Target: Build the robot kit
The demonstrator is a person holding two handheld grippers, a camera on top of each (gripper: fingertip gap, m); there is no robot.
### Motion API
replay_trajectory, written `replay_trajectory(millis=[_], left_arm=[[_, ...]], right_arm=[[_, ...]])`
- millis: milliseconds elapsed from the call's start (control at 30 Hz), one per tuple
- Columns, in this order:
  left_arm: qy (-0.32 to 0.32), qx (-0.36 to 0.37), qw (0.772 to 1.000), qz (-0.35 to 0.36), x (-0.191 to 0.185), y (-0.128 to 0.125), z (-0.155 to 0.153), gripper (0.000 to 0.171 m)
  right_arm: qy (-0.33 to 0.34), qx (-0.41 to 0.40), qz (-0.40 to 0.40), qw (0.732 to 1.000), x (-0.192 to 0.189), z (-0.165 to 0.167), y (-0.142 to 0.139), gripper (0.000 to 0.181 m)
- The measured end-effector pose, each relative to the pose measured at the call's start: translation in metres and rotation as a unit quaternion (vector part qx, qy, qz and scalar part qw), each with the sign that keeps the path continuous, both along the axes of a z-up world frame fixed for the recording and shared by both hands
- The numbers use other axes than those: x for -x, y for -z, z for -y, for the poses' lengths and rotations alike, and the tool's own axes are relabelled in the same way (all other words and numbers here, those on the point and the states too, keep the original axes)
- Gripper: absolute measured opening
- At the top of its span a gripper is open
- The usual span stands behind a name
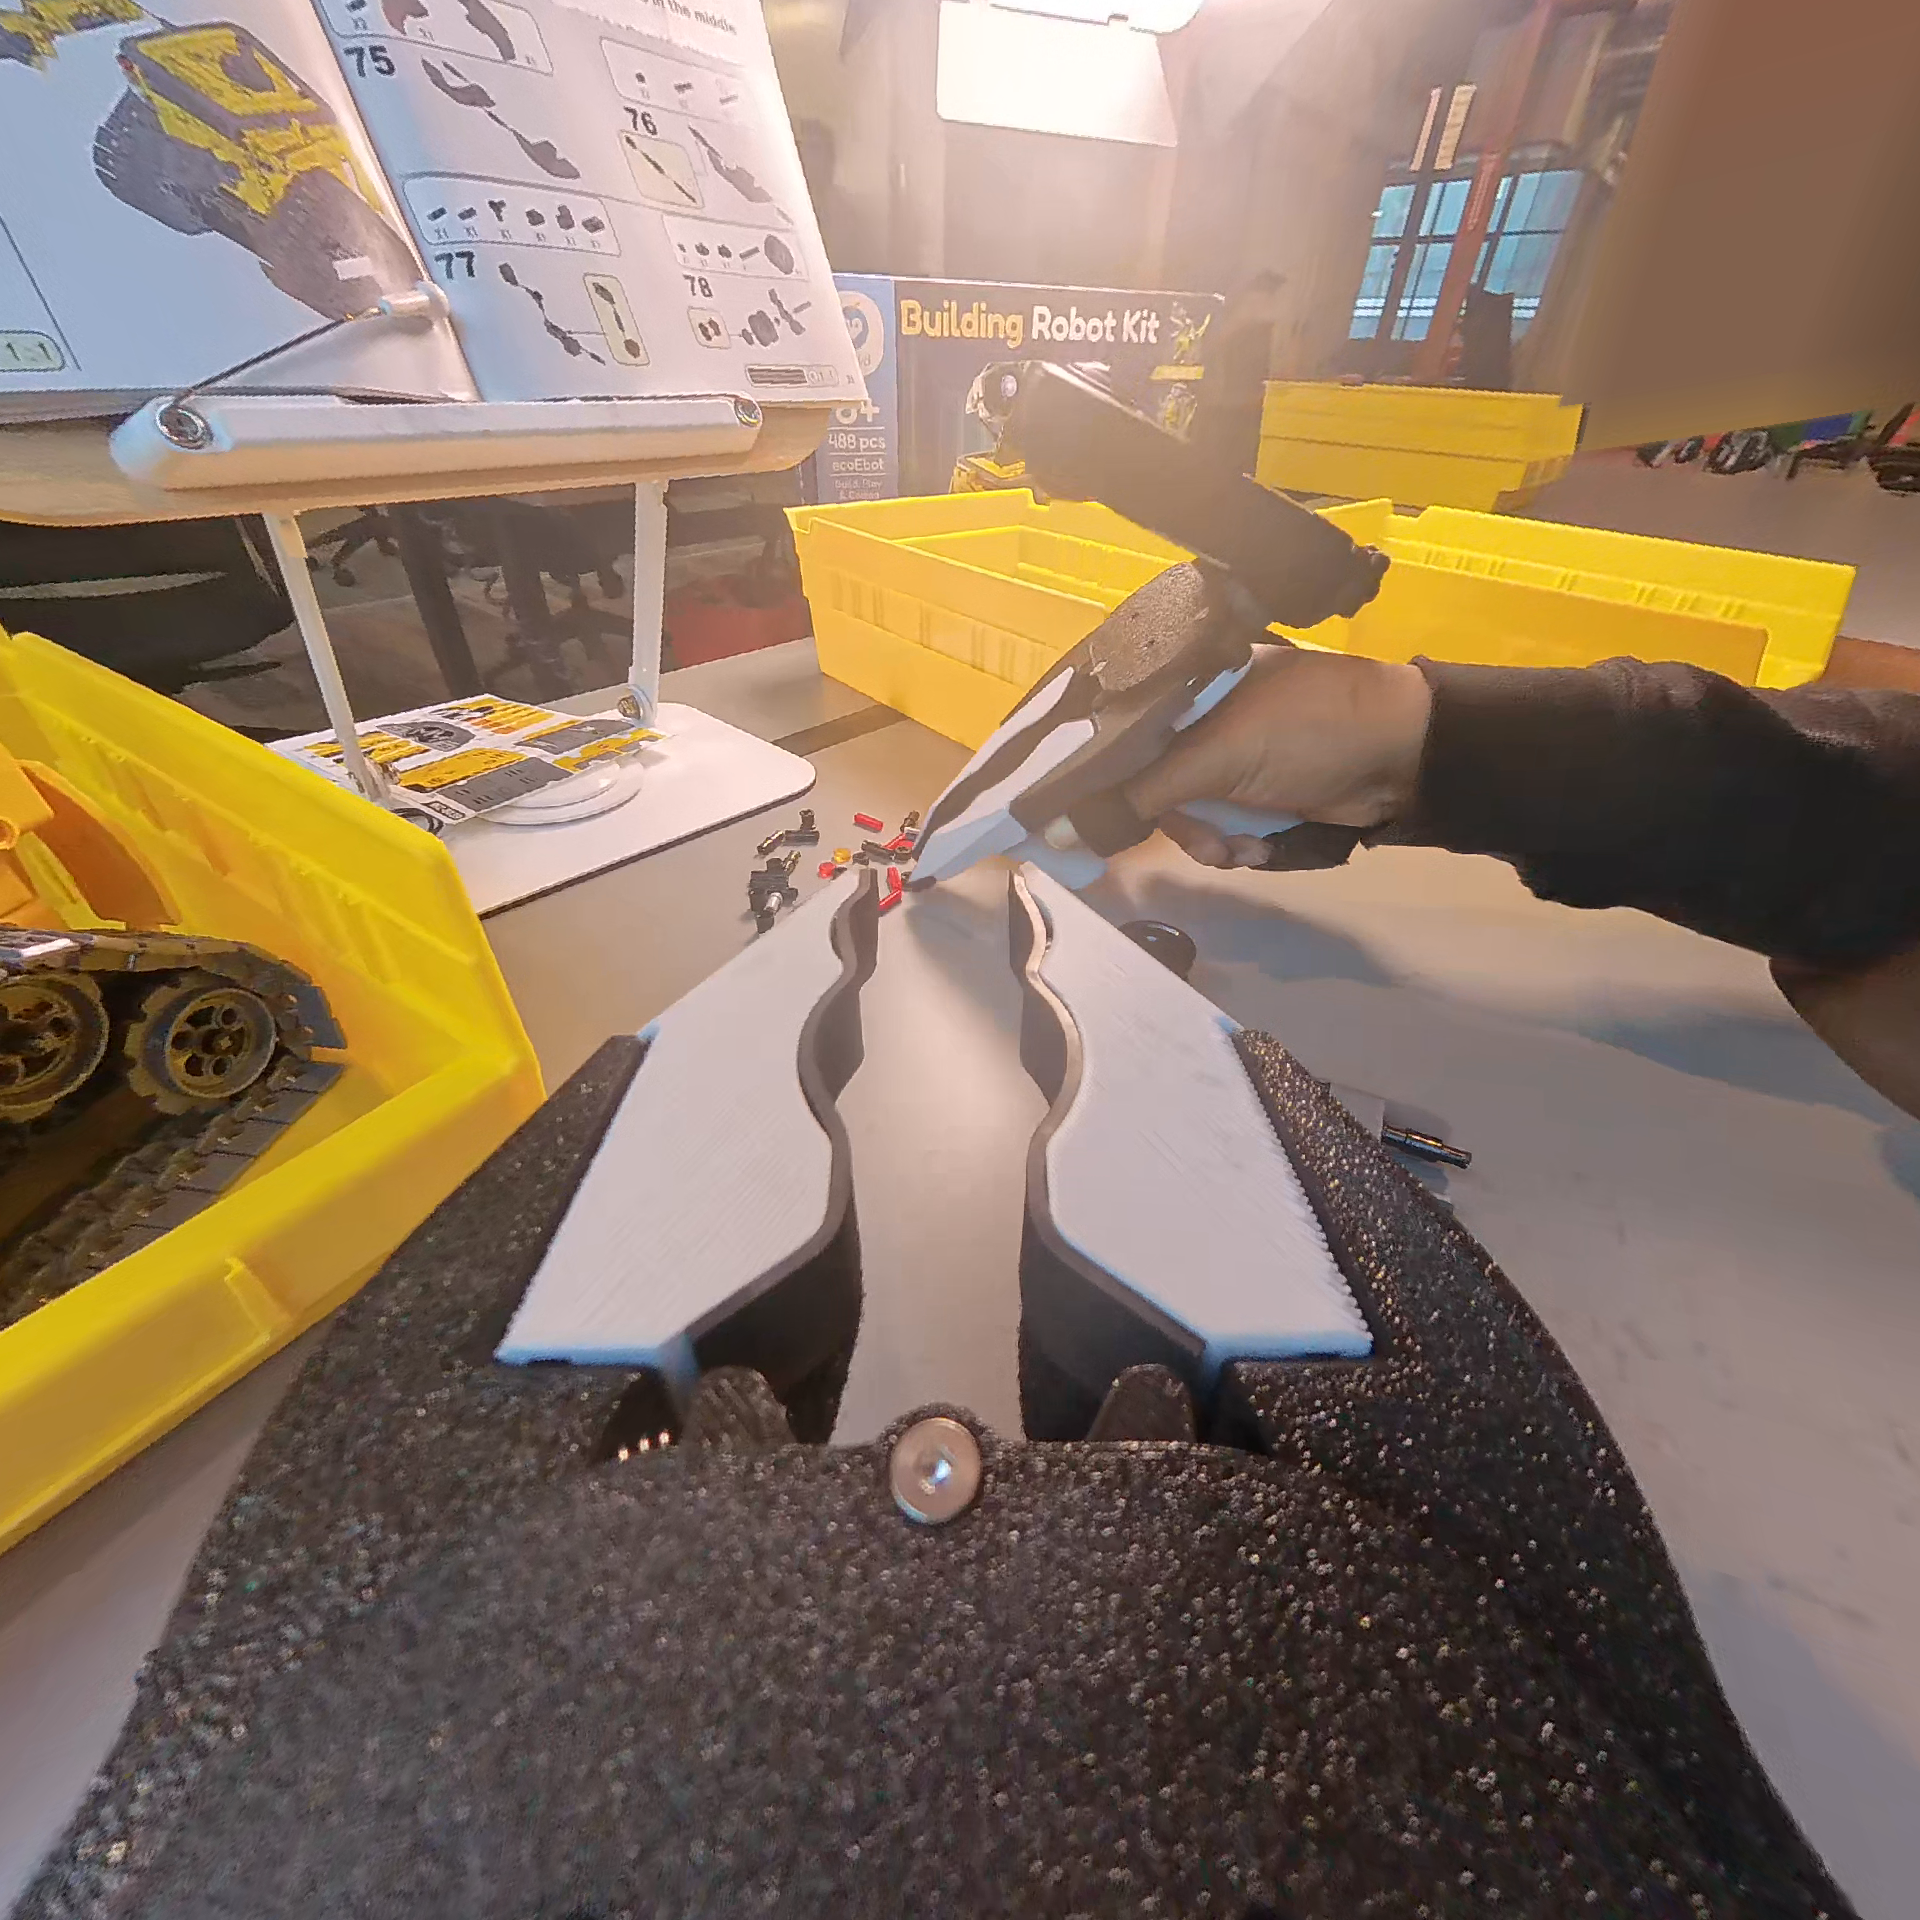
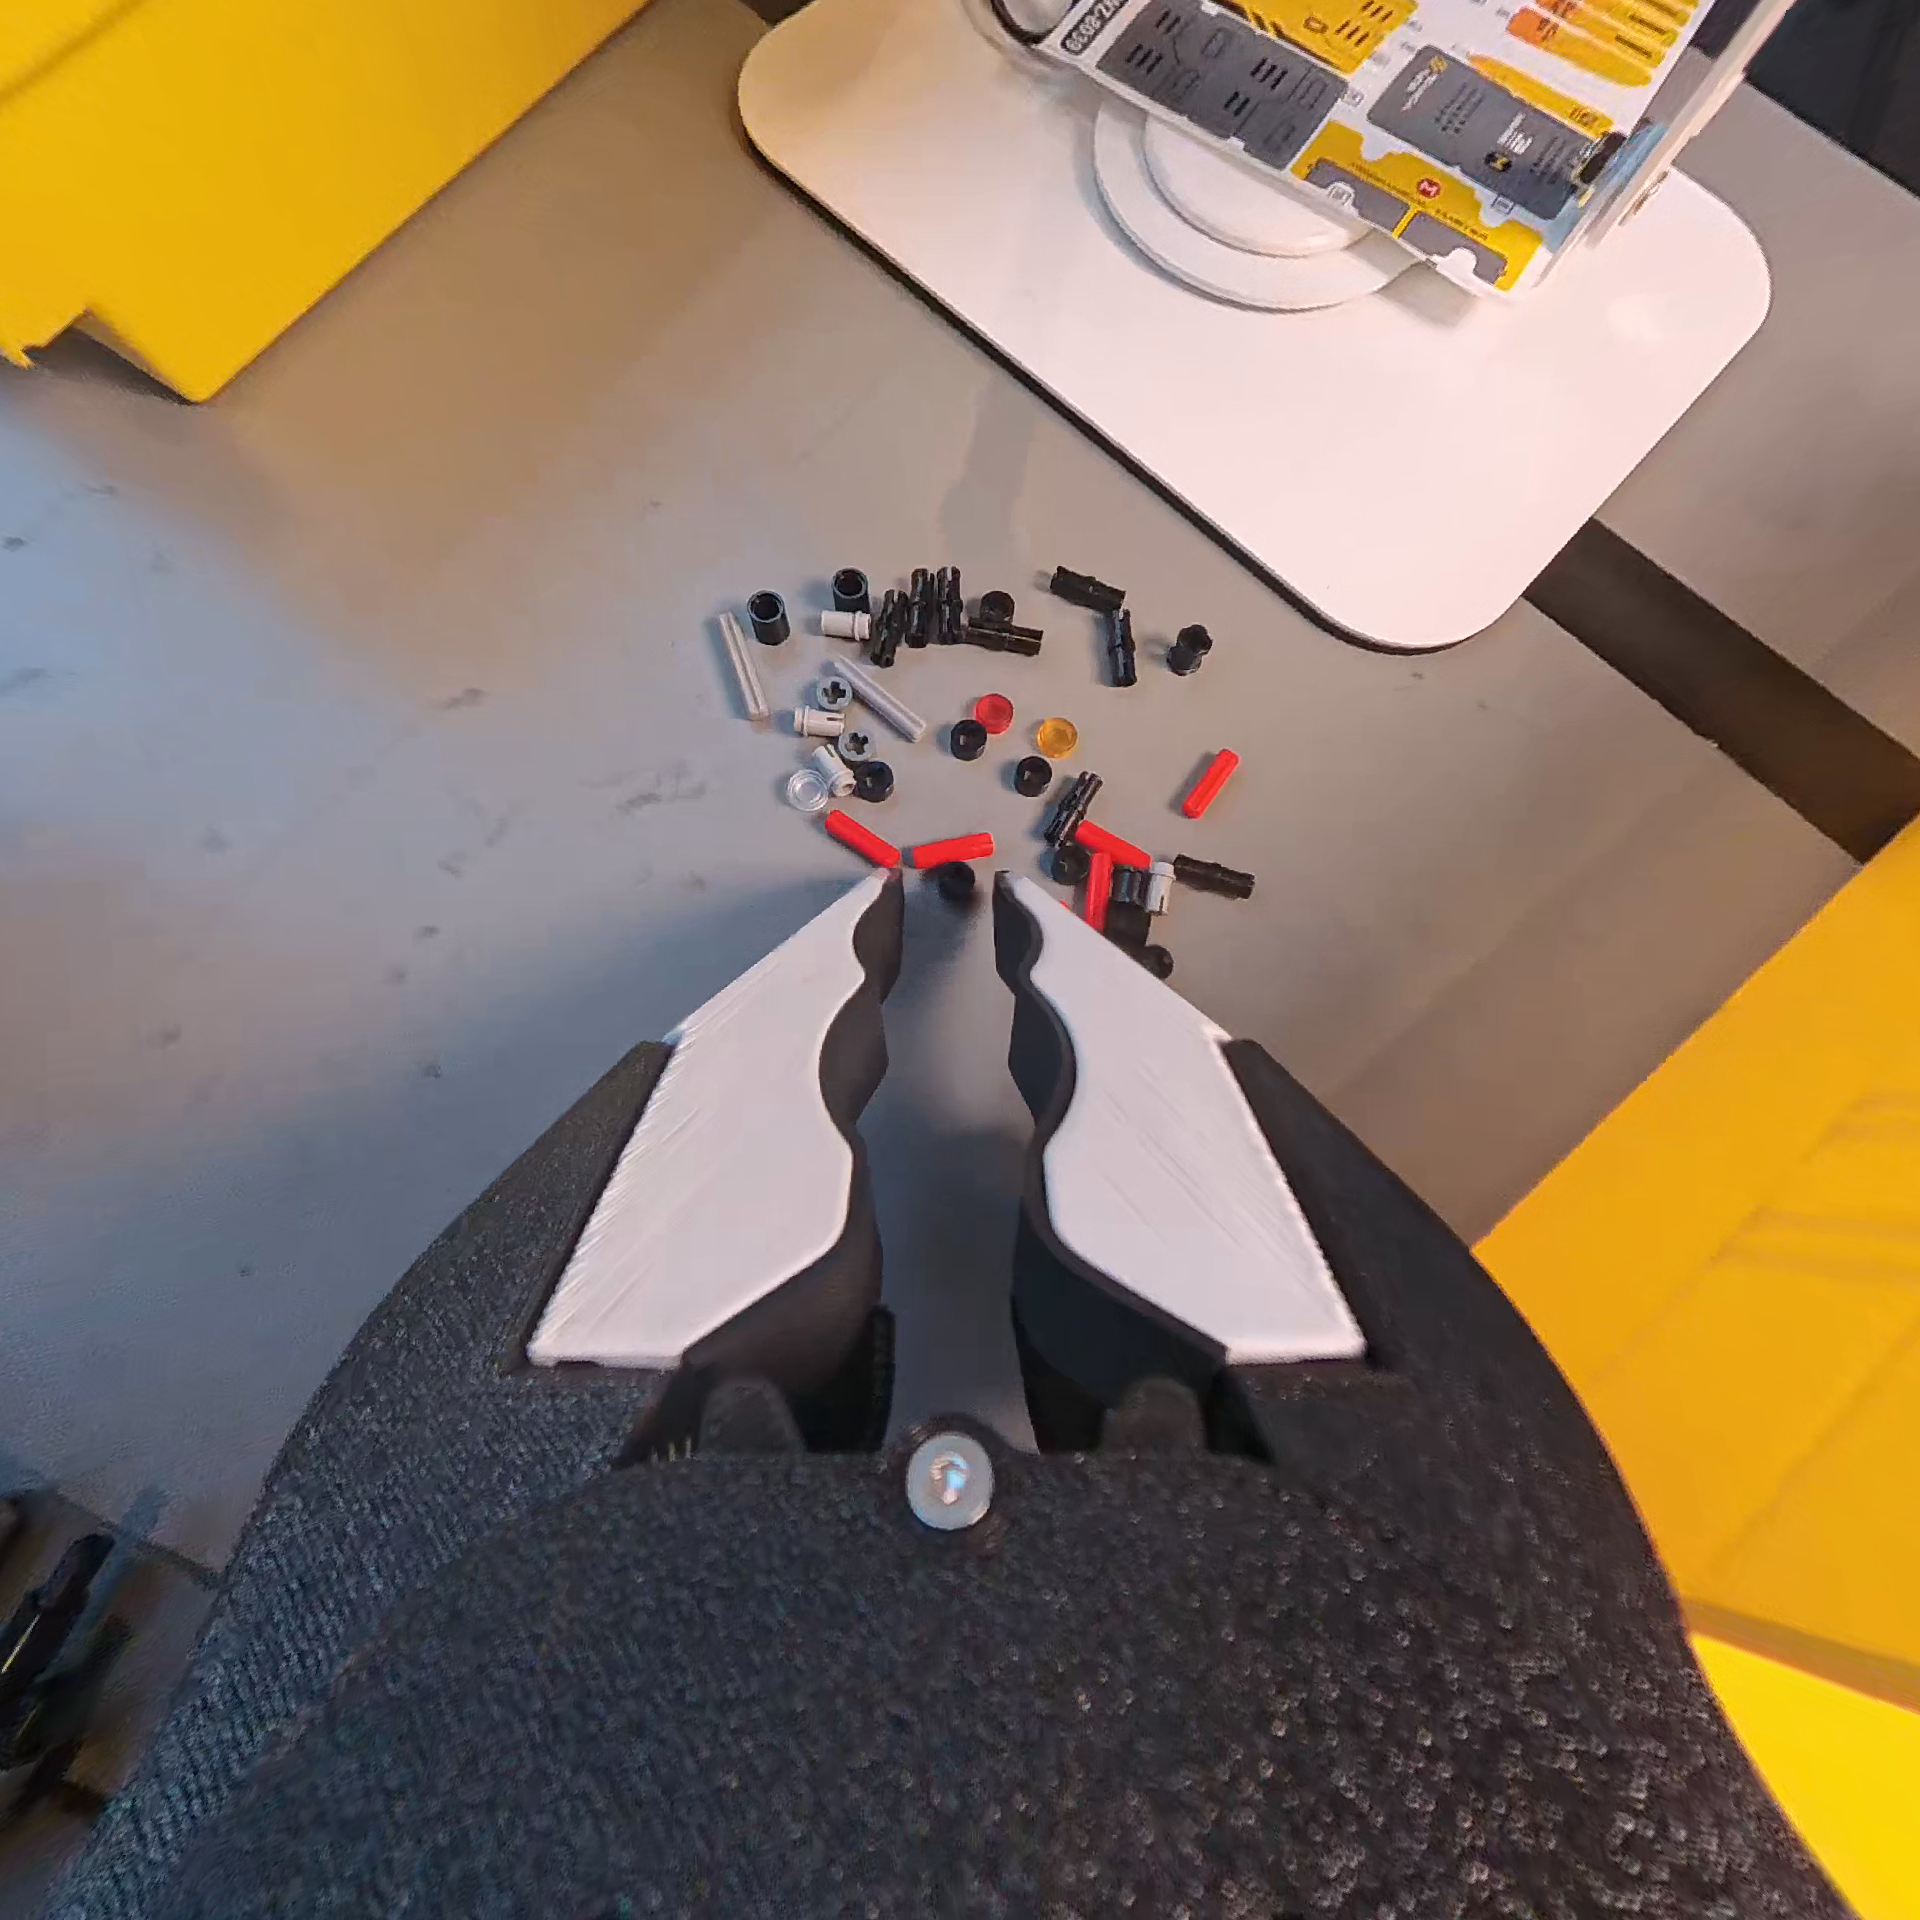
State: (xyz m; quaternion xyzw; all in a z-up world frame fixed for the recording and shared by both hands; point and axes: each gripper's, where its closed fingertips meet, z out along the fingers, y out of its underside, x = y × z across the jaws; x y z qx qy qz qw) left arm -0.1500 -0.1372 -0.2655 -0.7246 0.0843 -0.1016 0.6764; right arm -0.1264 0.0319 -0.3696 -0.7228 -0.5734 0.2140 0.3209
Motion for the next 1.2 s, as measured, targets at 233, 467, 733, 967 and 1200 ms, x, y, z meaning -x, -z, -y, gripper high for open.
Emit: replay_trajectory(millis=[233, 467, 733, 967, 1200], left_arm=[[-0.008, 0.0, 1.0, 0.015, 0.006, -0.004, 0.002, 0.024], [-0.002, -0.004, 1.0, 0.015, 0.003, -0.008, 0.004, 0.024], [0.006, 0.002, 1.0, 0.019, 0.001, -0.008, 0.005, 0.025], [0.033, 0.038, 0.999, 0.011, -0.009, 0.005, 0.003, 0.026], [0.014, 0.052, 0.999, -0.008, -0.005, 0.009, 0.004, 0.026]], right_arm=[[-0.005, 0.007, 0.036, 0.999, 0.003, 0.0, 0.005, 0.013], [-0.024, 0.026, 0.036, 0.999, 0.0, 0.004, 0.005, 0.007], [-0.115, 0.063, -0.017, 0.991, -0.077, 0.059, -0.025, 0.007], [-0.157, 0.075, 0.039, 0.984, -0.125, 0.106, -0.005, 0.007], [-0.166, 0.056, 0.073, 0.982, -0.126, 0.111, 0.006, 0.012]])
